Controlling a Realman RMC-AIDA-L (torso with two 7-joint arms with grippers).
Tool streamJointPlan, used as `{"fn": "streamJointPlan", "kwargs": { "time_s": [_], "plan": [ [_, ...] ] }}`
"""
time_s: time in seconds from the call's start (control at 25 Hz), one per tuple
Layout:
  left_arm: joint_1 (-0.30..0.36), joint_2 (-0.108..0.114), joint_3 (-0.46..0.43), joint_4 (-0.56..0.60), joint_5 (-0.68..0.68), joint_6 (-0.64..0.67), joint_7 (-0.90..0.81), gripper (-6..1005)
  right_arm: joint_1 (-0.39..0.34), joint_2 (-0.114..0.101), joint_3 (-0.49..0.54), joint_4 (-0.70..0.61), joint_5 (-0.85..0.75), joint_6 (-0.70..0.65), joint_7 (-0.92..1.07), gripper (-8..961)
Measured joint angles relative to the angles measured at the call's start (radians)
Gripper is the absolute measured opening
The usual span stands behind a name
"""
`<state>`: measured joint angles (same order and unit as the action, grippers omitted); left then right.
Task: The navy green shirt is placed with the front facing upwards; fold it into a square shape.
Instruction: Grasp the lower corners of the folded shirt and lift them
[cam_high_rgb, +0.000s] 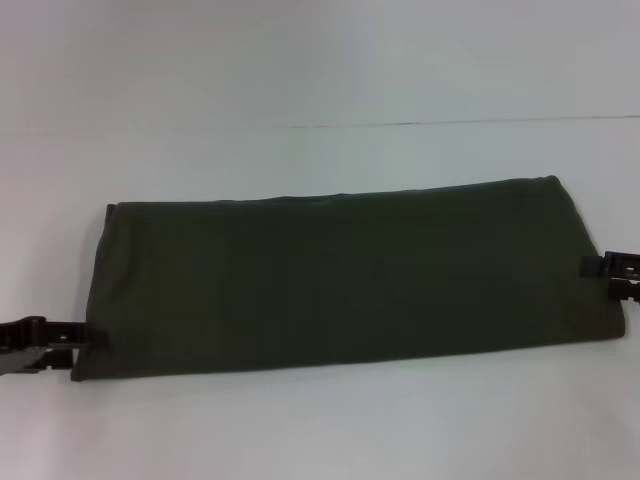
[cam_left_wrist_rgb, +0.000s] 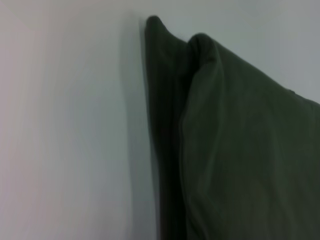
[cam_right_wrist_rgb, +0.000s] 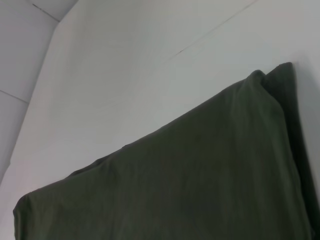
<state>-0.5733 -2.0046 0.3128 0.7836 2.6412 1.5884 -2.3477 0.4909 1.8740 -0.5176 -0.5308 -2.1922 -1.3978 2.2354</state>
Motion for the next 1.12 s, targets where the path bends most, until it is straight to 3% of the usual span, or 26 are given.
{"fn": "streamJointPlan", "kwargs": {
  "time_s": [0.76,1.0,1.12],
  "plan": [
    [-0.011,-0.004,0.059,-0.033,0.006,-0.03,0.004,703,0.002,0.007,-0.01,0.0,-0.001,0.014,-0.005,858],
    [-0.011,-0.005,0.058,-0.03,0.004,-0.036,0.022,585,0.001,0.009,-0.011,0.0,-0.001,0.015,-0.003,857],
    [-0.013,-0.007,0.068,-0.032,0.005,-0.041,0.034,450,0.0,0.008,-0.012,0.0,-0.001,0.013,0.0,857]
  ]
}}
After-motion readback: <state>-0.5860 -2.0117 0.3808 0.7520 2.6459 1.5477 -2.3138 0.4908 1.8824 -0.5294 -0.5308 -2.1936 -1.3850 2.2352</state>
